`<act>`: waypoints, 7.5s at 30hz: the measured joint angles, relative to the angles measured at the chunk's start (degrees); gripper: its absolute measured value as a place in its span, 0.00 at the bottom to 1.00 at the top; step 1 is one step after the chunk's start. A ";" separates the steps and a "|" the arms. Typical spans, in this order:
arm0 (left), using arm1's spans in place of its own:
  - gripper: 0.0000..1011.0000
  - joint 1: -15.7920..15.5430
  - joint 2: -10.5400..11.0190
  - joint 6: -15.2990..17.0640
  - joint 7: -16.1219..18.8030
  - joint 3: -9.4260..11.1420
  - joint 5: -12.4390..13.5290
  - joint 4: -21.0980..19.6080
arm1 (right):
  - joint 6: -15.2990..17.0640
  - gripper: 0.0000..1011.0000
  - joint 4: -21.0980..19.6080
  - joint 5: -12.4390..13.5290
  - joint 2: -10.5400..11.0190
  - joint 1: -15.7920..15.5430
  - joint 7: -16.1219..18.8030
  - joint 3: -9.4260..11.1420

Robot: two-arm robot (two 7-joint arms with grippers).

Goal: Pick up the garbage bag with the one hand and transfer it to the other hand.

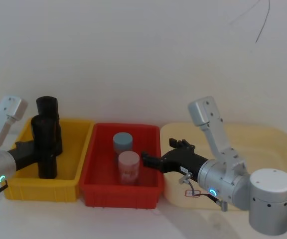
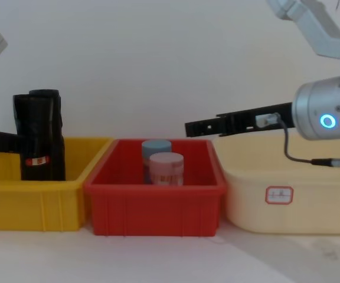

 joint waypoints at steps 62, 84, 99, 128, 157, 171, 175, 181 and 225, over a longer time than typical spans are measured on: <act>0.41 0.00 0.00 0.00 0.00 0.00 0.01 0.00 | -0.09 0.99 13.18 -6.77 -5.27 7.89 3.83 -6.78; 0.41 0.00 0.00 0.00 0.00 0.00 0.01 0.00 | -1.19 0.99 19.10 -8.41 -7.58 11.00 4.97 -7.62; 0.41 0.00 0.00 0.00 0.00 0.00 0.00 0.00 | -1.89 0.73 20.79 -9.00 -8.28 11.63 5.02 -7.60; 0.41 0.00 0.00 0.00 0.00 0.00 0.00 0.00 | -3.87 0.66 13.01 -8.61 -6.26 8.23 4.70 -5.05; 0.41 0.00 0.00 0.01 0.00 0.00 0.01 0.00 | -6.86 0.66 -9.79 -12.20 -0.05 -2.55 -6.07 5.59; 0.41 0.00 0.00 0.00 0.00 0.00 0.01 0.00 | -2.84 0.66 -10.03 -16.27 1.00 -5.80 -11.16 7.58; 0.41 0.01 0.00 0.00 0.00 0.00 0.01 0.00 | -2.35 0.66 -8.55 -16.65 0.68 -6.06 -11.65 7.71; 0.41 0.01 0.00 0.00 0.00 0.00 0.01 0.00 | -2.02 0.73 -6.44 -17.04 0.12 -6.24 -12.17 7.90; 0.41 -10.40 1.16 -7.47 -15.90 3.41 -1.25 2.52 | -2.17 0.99 -4.26 -17.63 -0.23 -6.99 -12.08 8.07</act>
